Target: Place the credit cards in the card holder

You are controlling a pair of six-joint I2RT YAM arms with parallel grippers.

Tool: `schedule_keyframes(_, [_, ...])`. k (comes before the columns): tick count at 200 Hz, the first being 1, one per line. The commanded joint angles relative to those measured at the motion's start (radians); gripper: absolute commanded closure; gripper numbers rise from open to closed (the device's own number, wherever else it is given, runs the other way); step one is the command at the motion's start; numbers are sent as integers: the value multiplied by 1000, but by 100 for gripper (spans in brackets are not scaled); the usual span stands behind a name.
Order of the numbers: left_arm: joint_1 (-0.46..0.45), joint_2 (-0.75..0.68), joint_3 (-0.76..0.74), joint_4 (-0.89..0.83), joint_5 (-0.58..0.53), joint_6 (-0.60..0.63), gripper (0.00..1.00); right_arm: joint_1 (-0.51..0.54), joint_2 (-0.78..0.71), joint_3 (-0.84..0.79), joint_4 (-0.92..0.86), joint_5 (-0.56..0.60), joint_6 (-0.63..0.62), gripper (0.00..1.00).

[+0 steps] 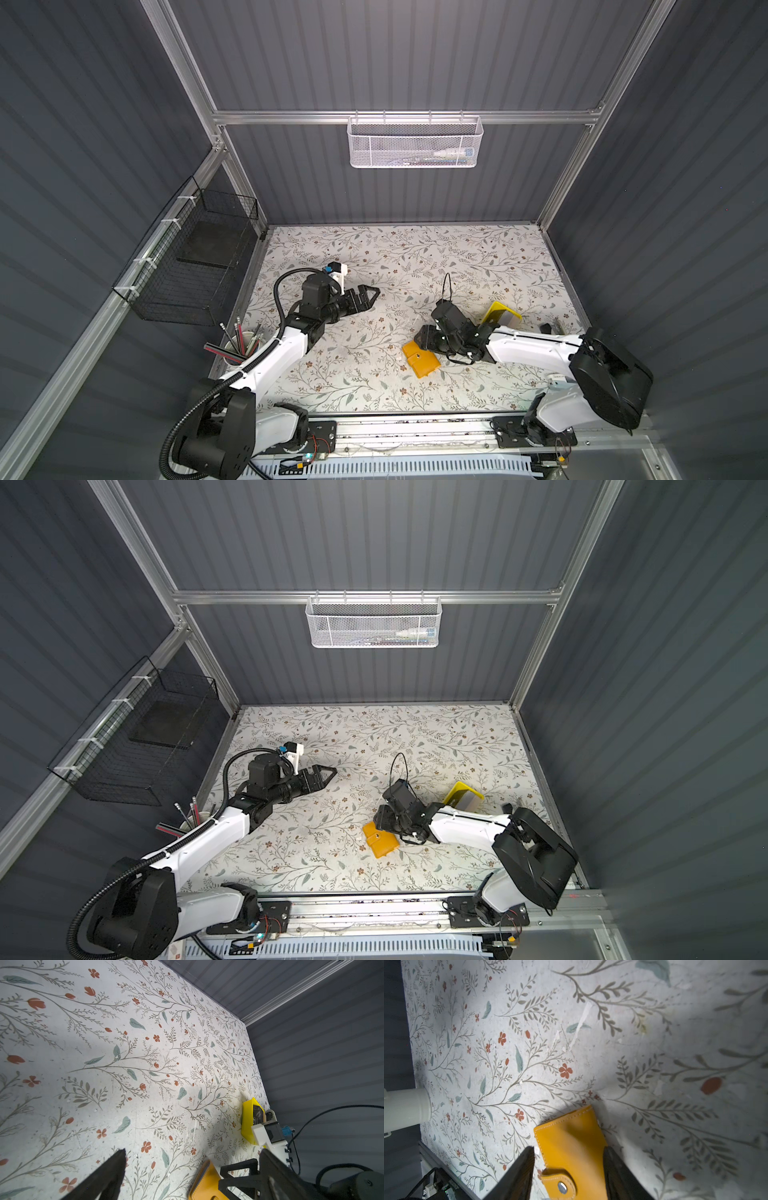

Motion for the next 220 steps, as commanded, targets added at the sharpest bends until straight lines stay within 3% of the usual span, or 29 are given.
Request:
schedule_keyframes(1, [-2,-1,-1,32,39,6,0,6,-50,-9,-32,16,-34,43])
schedule_keyframes(84, [-3,33,-9,73,65,-9,0,75,-329,-149,-218,85,2,41])
schedule_keyframes(125, [-4,35,-12,78,70,-12,0,118,-457,-223,-274,45,43,41])
schedule_keyframes(188, [-4,39,-15,90,75,-21,0,198,-452,-252,-210,-127,-1,52])
schedule_keyframes(220, [-4,39,-18,92,75,-27,0,205,-365,-216,-202,-89,28,56])
